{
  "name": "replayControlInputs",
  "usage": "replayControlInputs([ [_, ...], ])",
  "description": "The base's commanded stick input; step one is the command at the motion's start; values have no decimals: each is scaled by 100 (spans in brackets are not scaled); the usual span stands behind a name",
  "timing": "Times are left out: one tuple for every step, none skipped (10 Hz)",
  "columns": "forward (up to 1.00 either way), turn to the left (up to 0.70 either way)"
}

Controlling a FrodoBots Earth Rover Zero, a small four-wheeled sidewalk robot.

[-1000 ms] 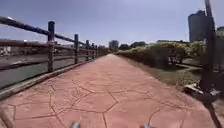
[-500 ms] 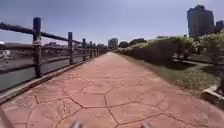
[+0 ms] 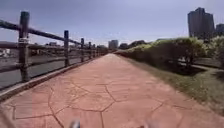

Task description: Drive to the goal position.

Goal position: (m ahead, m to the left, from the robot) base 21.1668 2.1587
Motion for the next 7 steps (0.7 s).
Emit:
replayControlInputs([
  [85, 0],
  [85, 0],
  [85, 0],
  [85, 0],
  [85, 0],
  [85, 0],
  [85, 0],
])
